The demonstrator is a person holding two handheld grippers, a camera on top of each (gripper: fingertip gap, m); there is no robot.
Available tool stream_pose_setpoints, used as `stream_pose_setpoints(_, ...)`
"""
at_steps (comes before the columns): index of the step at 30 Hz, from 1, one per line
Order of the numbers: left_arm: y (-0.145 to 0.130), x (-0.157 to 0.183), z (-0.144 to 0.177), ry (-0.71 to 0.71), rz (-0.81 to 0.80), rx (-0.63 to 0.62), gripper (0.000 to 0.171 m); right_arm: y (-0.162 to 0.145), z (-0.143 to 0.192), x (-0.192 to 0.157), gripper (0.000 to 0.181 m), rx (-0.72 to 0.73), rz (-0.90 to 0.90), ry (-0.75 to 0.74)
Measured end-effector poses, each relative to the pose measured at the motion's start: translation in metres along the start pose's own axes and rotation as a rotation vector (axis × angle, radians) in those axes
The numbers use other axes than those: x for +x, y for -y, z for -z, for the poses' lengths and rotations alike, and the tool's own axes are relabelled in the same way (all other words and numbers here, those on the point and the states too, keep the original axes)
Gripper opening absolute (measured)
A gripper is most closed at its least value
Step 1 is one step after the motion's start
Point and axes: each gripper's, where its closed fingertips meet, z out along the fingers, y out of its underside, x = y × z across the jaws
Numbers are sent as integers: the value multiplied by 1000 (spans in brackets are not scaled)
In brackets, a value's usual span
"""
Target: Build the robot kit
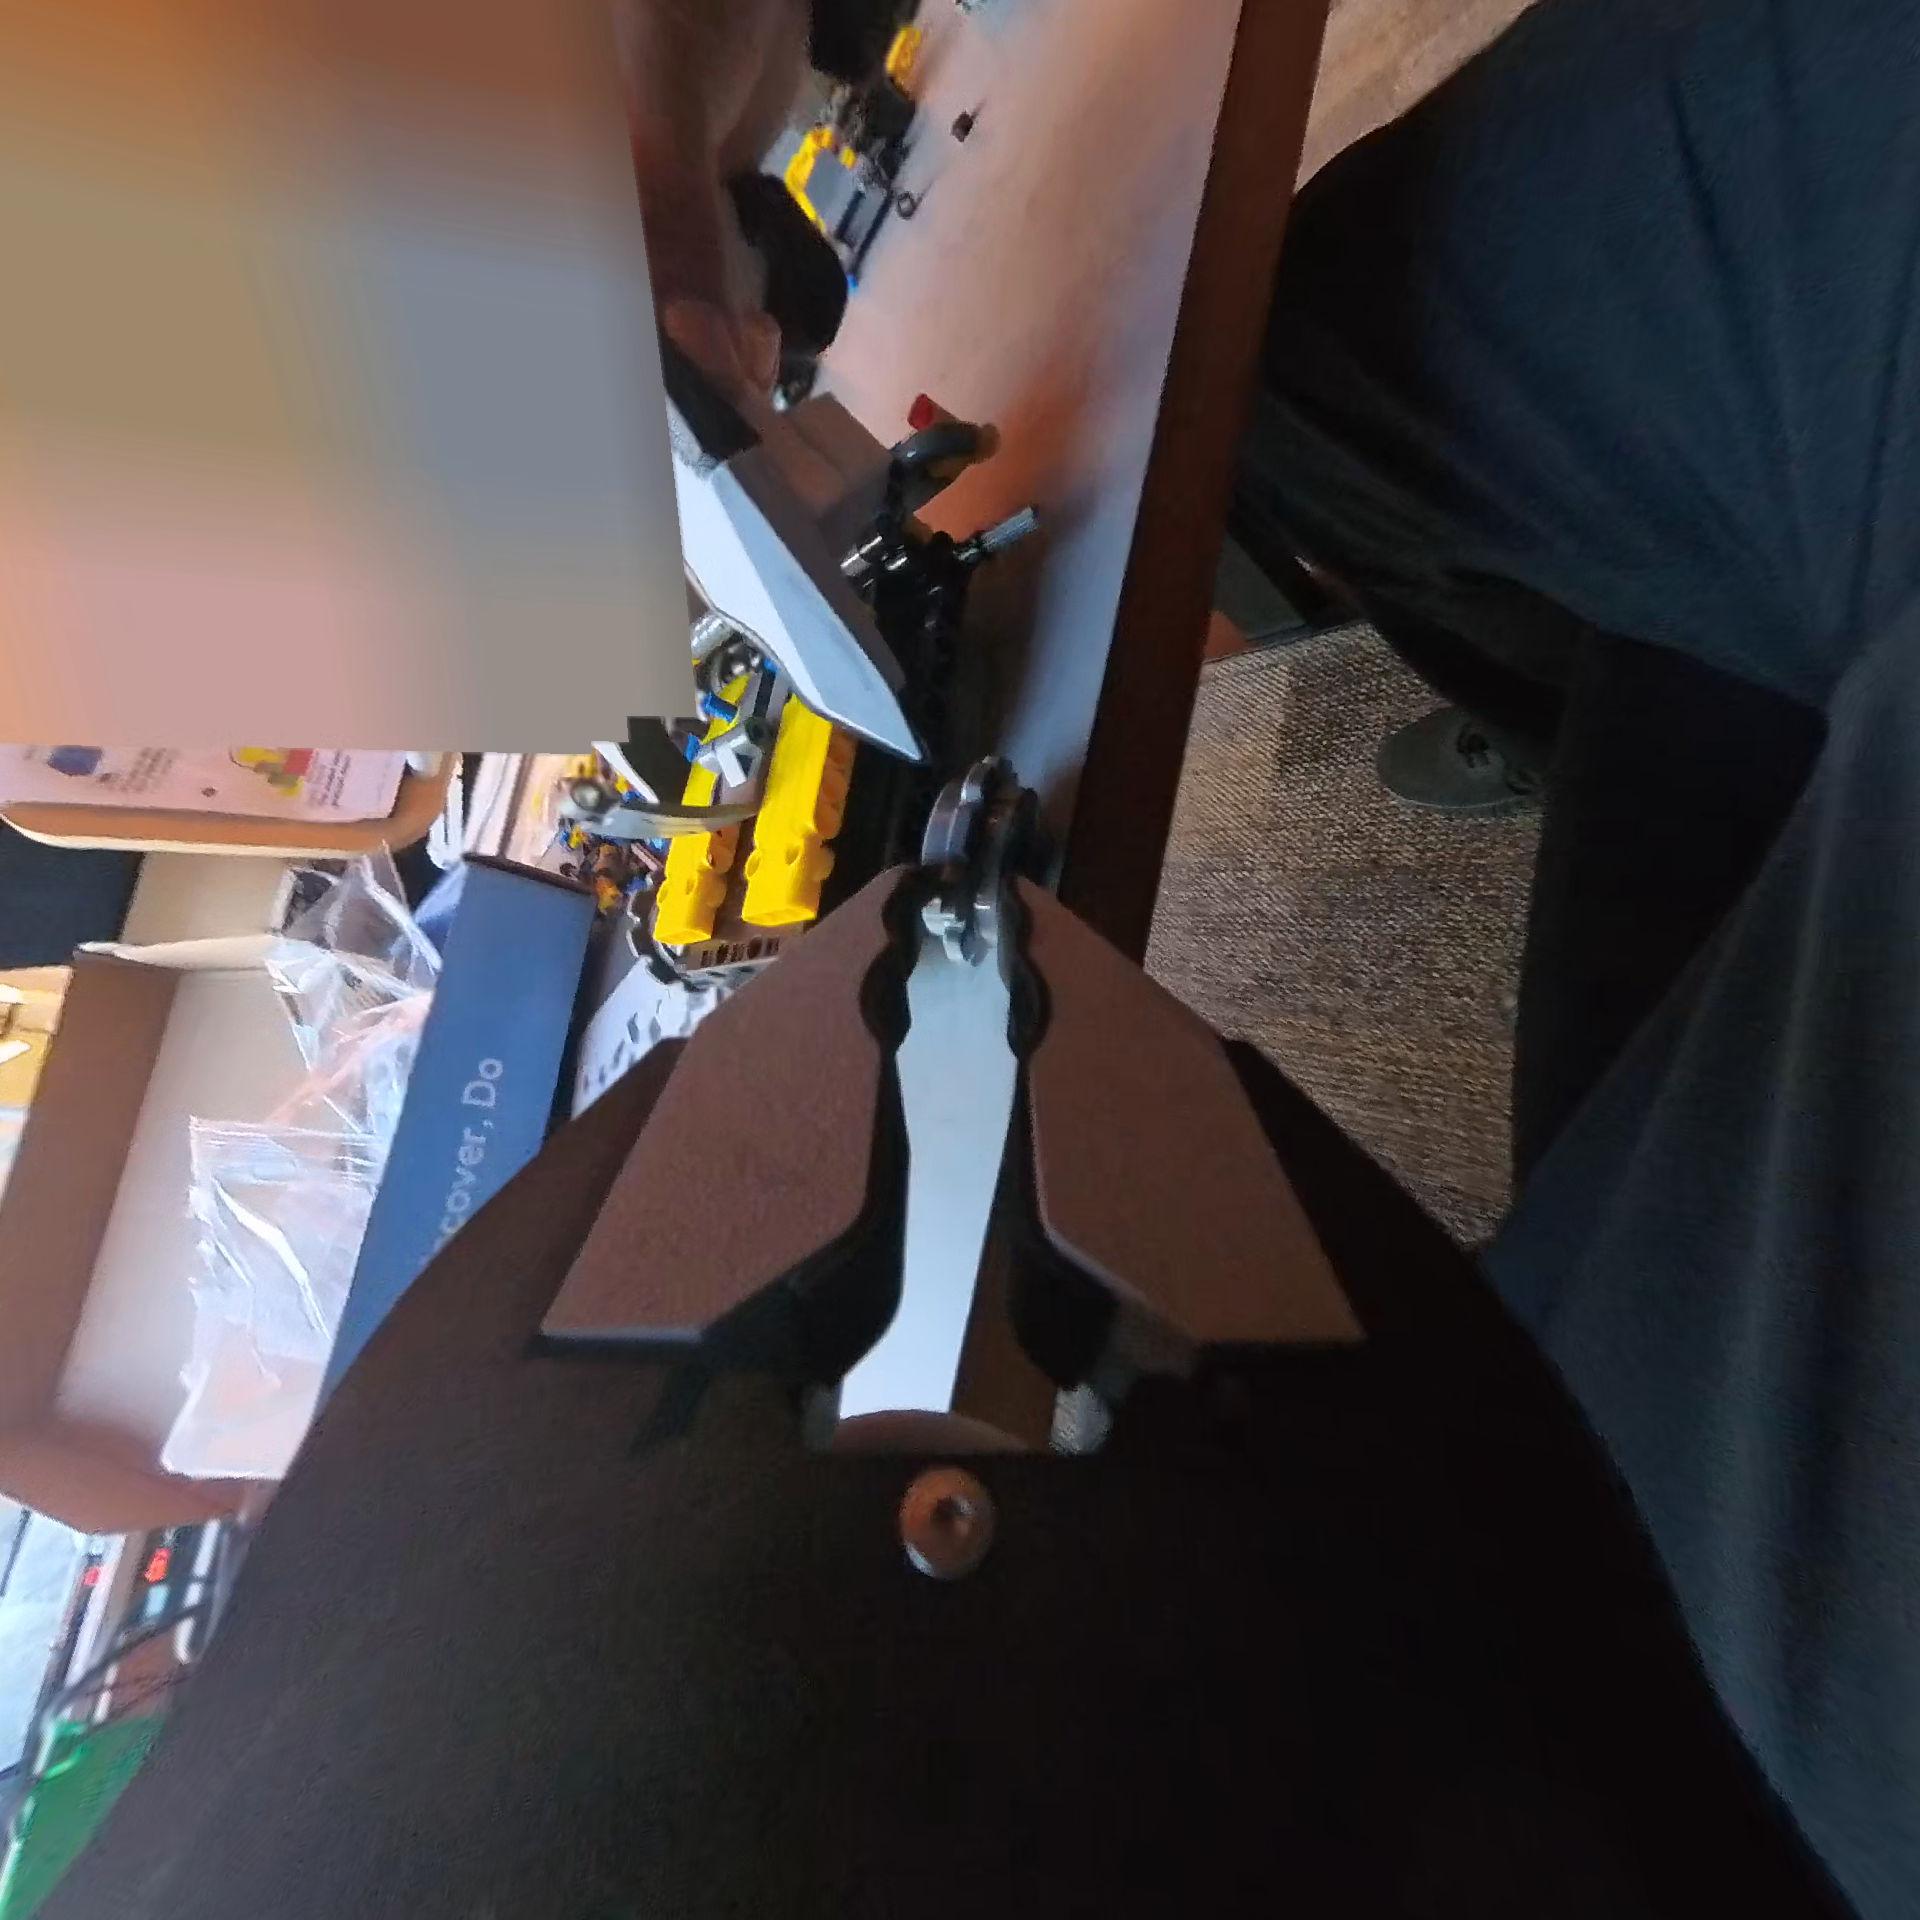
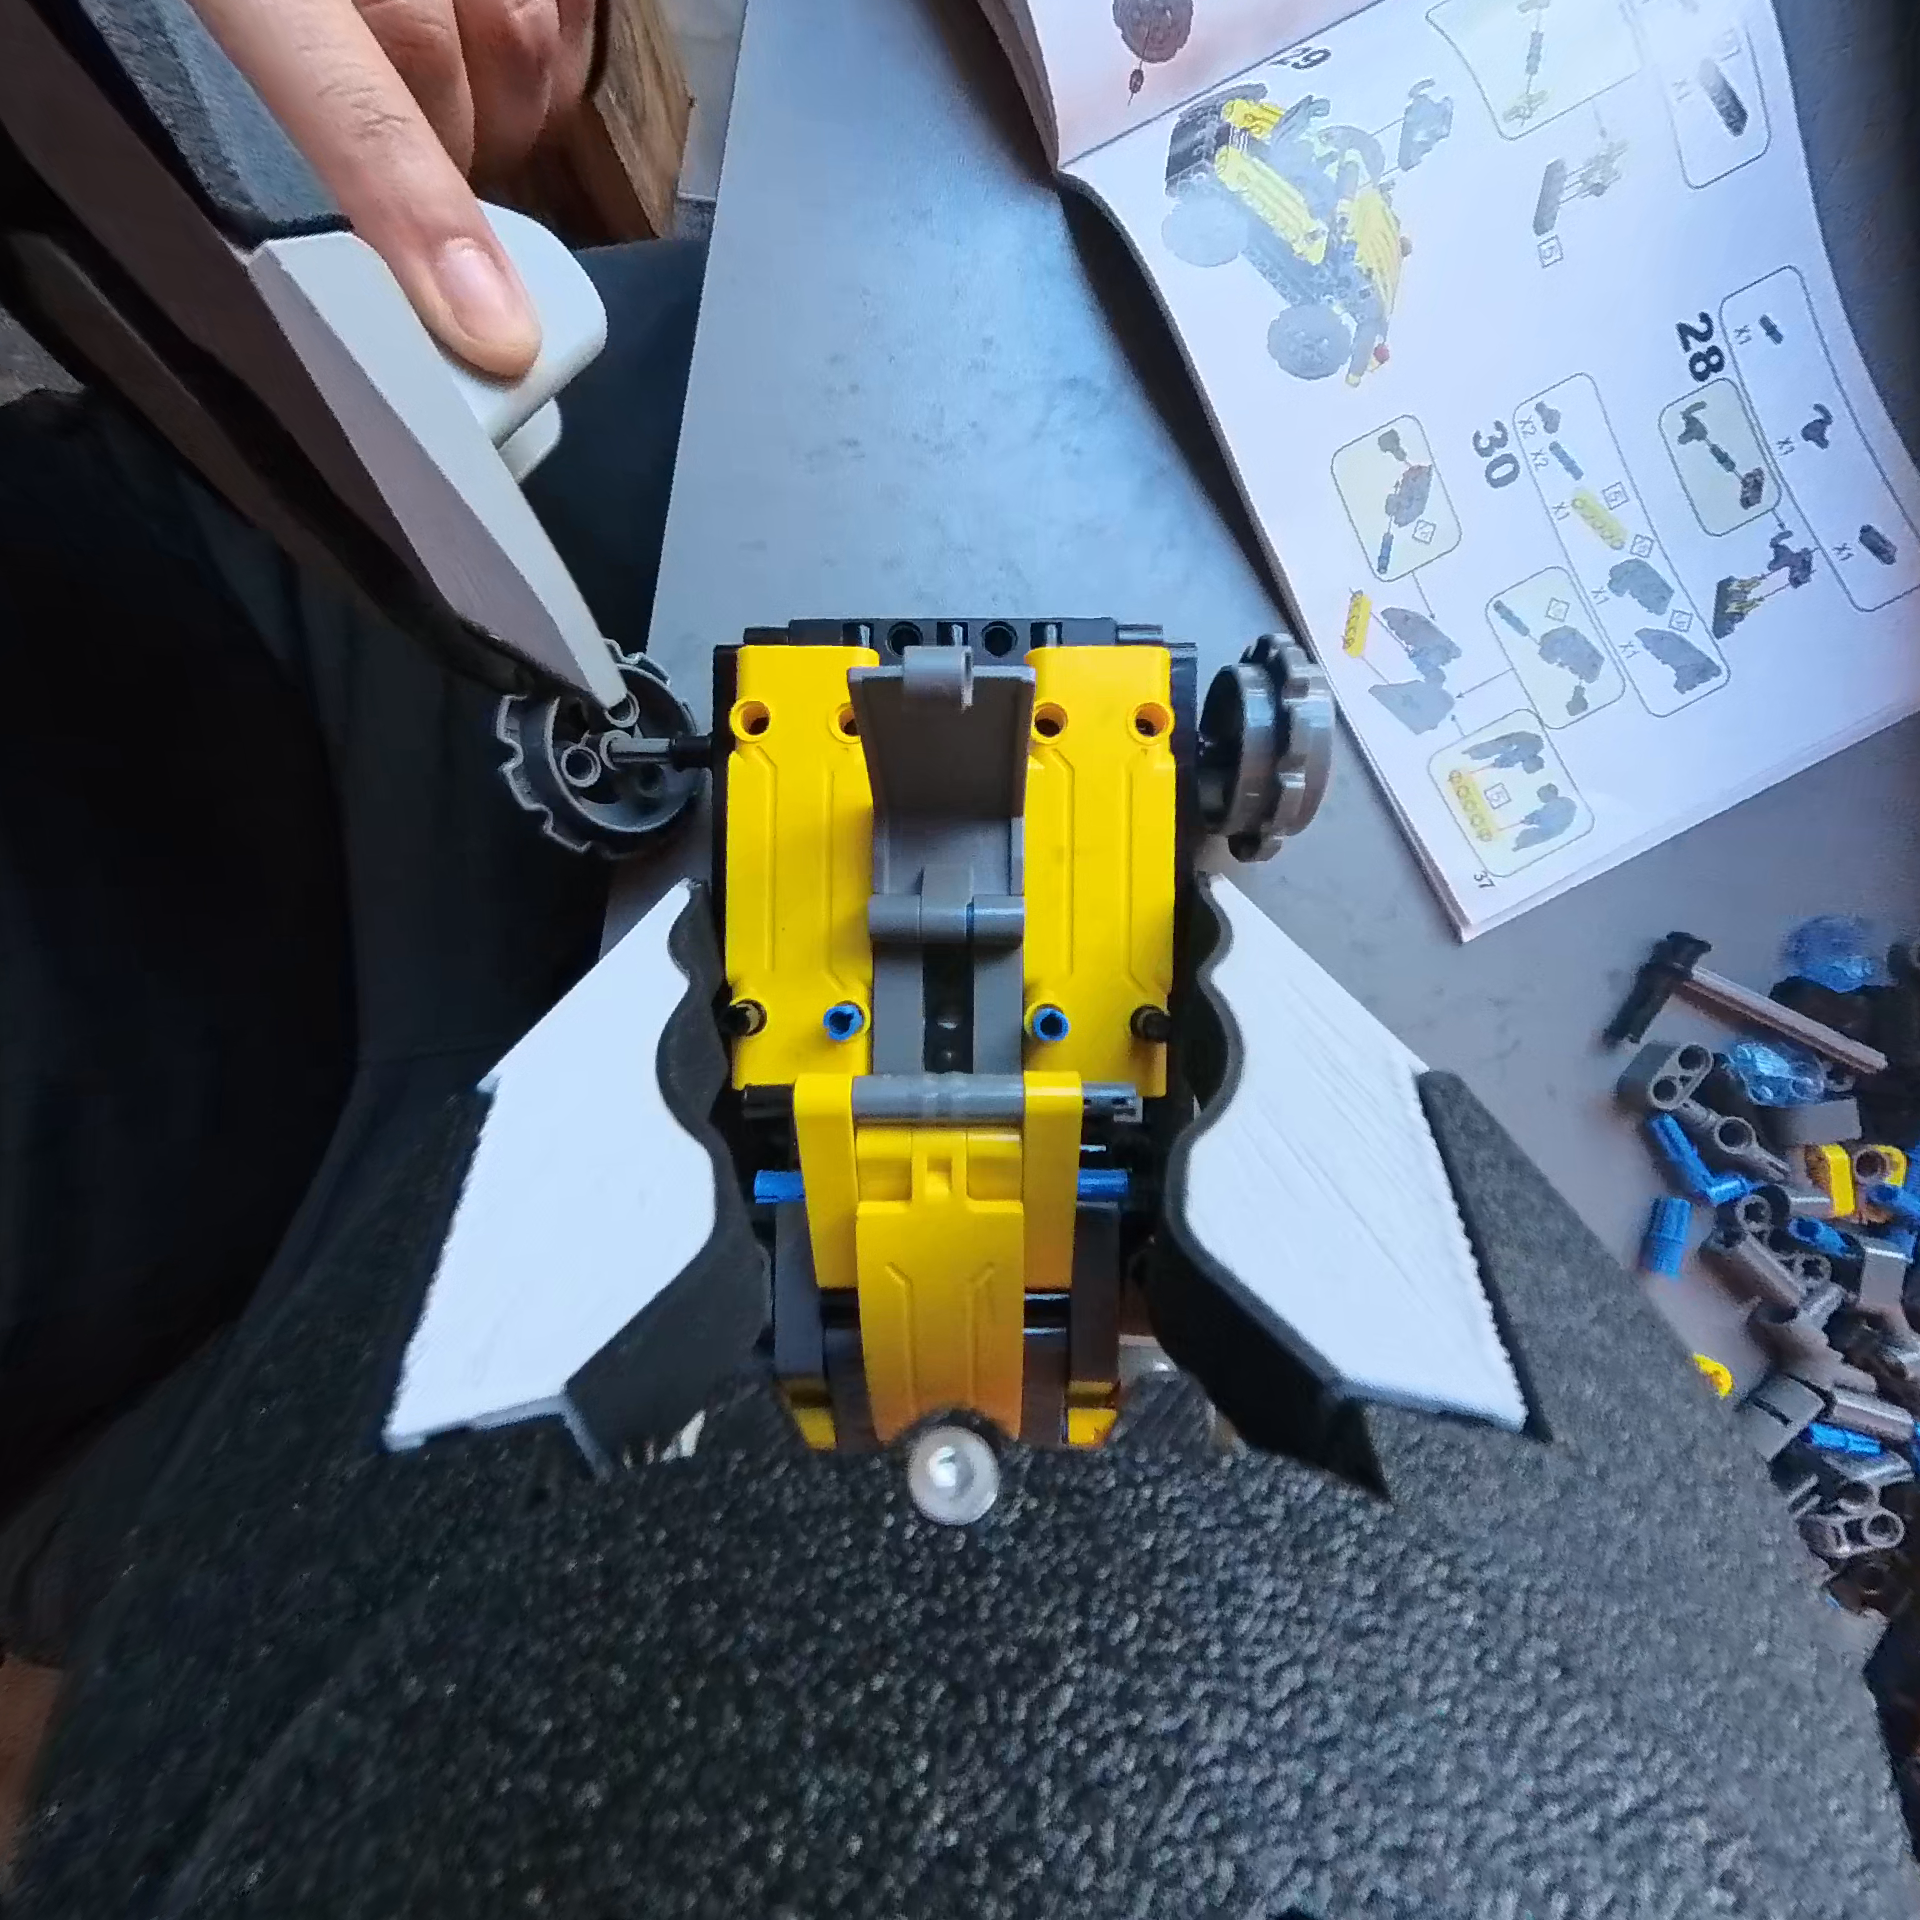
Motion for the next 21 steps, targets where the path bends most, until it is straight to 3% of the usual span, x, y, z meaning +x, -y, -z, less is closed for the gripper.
stream_pose_setpoints(6, -2, -3, -2, -6, 89, -95, 11, 1, 2, 4, 89, 19, 29, -71)
stream_pose_setpoints(21, -6, -8, -6, -24, 48, -385, 11, 1, 8, 10, 89, 19, 43, -174)
